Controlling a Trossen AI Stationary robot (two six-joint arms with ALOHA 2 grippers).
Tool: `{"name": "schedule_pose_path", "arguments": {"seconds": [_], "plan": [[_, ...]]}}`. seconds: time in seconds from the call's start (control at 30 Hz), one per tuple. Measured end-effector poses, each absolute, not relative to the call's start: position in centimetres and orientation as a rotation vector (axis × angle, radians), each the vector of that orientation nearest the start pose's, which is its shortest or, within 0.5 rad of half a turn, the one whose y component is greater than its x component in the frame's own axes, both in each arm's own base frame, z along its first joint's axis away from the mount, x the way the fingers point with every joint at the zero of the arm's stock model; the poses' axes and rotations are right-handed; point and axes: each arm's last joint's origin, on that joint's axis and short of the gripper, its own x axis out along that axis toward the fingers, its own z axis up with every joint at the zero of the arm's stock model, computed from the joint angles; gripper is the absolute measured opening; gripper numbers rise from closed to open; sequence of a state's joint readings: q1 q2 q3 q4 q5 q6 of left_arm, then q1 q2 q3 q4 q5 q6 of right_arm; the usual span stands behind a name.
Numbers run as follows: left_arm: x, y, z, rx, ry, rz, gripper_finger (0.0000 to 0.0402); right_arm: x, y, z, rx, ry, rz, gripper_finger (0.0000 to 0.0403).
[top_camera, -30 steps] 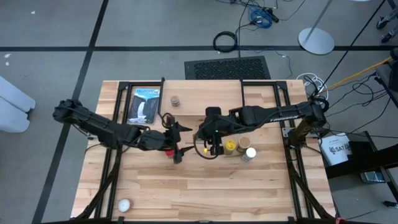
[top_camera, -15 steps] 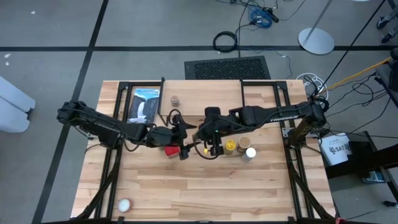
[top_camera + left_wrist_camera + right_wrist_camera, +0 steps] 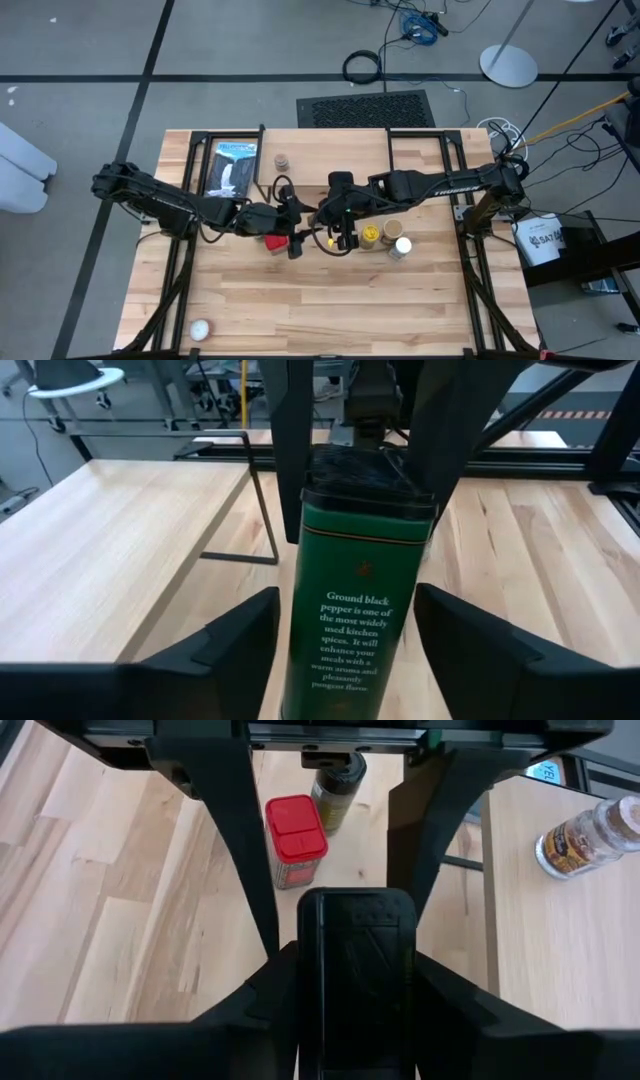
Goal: Shelf spices
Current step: Put the black seasoning can on the shelf
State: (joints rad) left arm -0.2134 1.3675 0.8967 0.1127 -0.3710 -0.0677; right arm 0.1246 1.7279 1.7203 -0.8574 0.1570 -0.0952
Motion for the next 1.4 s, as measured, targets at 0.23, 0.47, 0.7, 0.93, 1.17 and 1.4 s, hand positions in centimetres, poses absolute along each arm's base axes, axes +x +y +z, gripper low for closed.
{"name": "schedule_pose_path", "arguments": {"seconds": [0.23,0.47,0.7,0.93,1.17,1.4], "plan": [[29.64,-5.35,27.11,0.040,0.338,0.167,0.0205,36.69,4.14,34.91,-0.209,0.858,0.010,0.0132],[29.65,-5.34,27.11,0.041,0.339,0.159,0.0172,36.71,4.14,34.92,-0.209,0.856,0.005,0.0146],[29.65,-5.35,27.10,0.040,0.340,0.154,0.0151,36.75,4.11,34.96,-0.218,0.850,-0.016,0.0162],[29.65,-5.37,27.10,0.039,0.340,0.151,0.0150,36.75,4.11,34.97,-0.222,0.850,-0.015,0.0171],[29.65,-5.39,27.09,0.039,0.342,0.144,0.0150,36.63,4.10,34.86,-0.233,0.866,-0.009,0.0206],[29.65,-5.39,27.09,0.055,0.343,0.139,0.0149,36.47,4.08,34.91,-0.244,0.874,-0.002,0.0239]]}}
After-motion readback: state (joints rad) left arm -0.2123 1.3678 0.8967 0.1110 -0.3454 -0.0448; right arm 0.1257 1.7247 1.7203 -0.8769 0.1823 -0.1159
